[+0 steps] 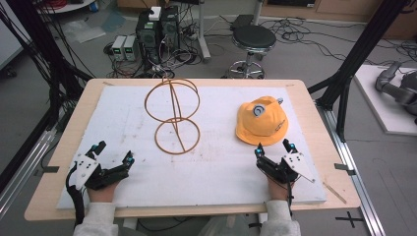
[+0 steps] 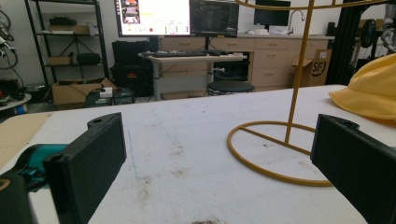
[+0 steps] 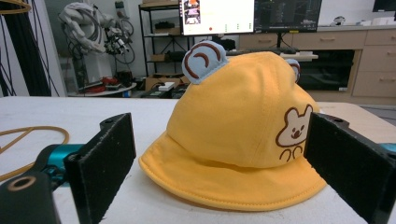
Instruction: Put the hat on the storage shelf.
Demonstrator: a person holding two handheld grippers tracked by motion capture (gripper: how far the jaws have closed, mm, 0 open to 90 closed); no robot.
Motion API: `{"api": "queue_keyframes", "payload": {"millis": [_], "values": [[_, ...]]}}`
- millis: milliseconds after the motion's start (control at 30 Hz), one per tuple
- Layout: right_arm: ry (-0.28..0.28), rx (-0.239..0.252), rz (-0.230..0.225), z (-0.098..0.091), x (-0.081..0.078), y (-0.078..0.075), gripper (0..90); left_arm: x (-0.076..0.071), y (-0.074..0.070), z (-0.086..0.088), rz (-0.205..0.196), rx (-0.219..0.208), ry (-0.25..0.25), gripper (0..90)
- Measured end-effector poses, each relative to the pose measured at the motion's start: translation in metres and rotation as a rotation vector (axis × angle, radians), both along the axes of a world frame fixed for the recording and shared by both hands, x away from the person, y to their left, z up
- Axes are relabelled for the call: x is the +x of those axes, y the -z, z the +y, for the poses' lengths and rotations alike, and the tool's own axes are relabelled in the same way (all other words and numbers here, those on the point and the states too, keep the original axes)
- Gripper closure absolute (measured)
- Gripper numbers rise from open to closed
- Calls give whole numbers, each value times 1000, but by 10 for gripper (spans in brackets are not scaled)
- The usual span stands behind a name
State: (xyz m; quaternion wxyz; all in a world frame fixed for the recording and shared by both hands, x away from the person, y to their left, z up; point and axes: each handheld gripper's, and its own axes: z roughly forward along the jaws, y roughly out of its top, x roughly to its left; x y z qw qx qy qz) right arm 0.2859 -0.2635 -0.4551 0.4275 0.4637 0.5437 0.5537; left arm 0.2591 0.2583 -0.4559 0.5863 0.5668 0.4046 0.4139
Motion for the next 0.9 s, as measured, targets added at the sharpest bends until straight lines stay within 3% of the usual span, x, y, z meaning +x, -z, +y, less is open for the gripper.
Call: {"api": "queue_keyframes", "payload": {"millis": [300,567,767,900], "values": [[0,-5,36,0,4,-1,88,0,0,0,0,0,1,39],[-10,-50,125,5,9,-5,88,1,0,0,2,-2,1,39],[-6,-48,125,7,9,-7,88,1,0,0,5,0,1,39],[-16,-46,116,11,9,-17,88,1,0,1,6,0,2,39]]}}
